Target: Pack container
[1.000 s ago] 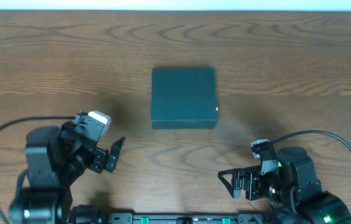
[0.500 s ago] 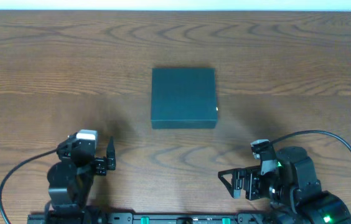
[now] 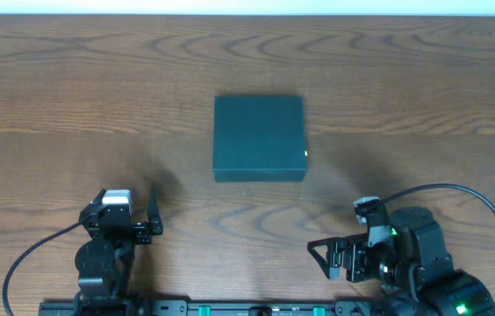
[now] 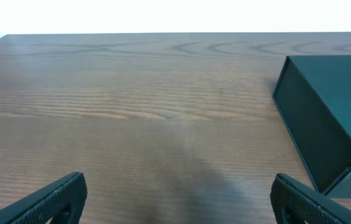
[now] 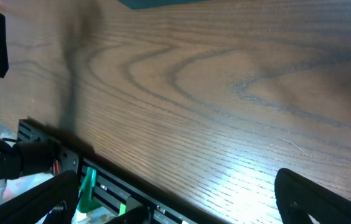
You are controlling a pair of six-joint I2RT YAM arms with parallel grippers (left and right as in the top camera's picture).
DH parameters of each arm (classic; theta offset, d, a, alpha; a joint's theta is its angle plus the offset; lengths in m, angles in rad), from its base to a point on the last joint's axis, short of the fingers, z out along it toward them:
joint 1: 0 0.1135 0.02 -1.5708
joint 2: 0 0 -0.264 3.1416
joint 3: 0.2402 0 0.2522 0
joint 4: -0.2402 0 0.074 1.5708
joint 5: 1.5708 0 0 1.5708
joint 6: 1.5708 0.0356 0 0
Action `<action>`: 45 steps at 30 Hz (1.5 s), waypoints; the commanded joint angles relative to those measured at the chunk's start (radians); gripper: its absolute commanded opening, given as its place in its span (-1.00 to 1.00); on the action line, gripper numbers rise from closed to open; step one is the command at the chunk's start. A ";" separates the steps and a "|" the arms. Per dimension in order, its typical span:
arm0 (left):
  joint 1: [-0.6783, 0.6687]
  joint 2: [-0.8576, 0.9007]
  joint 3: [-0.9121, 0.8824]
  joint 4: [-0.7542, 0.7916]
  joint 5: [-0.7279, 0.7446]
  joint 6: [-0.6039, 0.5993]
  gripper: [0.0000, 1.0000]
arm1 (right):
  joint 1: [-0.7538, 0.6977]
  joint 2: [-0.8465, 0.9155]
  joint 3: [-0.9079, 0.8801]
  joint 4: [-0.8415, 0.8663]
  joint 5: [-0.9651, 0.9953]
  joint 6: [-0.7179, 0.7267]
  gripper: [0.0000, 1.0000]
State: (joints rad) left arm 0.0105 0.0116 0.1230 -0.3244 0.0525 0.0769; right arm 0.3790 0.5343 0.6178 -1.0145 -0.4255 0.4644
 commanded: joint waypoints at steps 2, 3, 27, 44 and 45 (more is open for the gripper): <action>0.002 -0.008 -0.025 0.001 -0.019 -0.013 0.90 | 0.007 -0.004 -0.001 0.001 0.004 0.010 0.99; 0.002 -0.008 -0.025 0.001 -0.019 -0.013 0.90 | 0.007 -0.004 -0.001 0.001 0.004 0.010 0.98; 0.002 -0.008 -0.025 0.001 -0.019 -0.013 0.91 | 0.007 -0.004 -0.001 0.001 0.004 0.010 0.98; 0.002 -0.008 -0.025 0.001 -0.019 -0.013 0.91 | 0.018 -0.169 -0.104 0.148 0.201 -0.296 0.99; 0.002 -0.008 -0.025 0.001 -0.019 -0.013 0.91 | 0.018 -0.207 -0.126 0.166 0.202 -0.319 0.99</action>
State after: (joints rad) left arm 0.0105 0.0116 0.1230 -0.3244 0.0505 0.0746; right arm 0.3862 0.4118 0.5434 -0.8719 -0.2619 0.2852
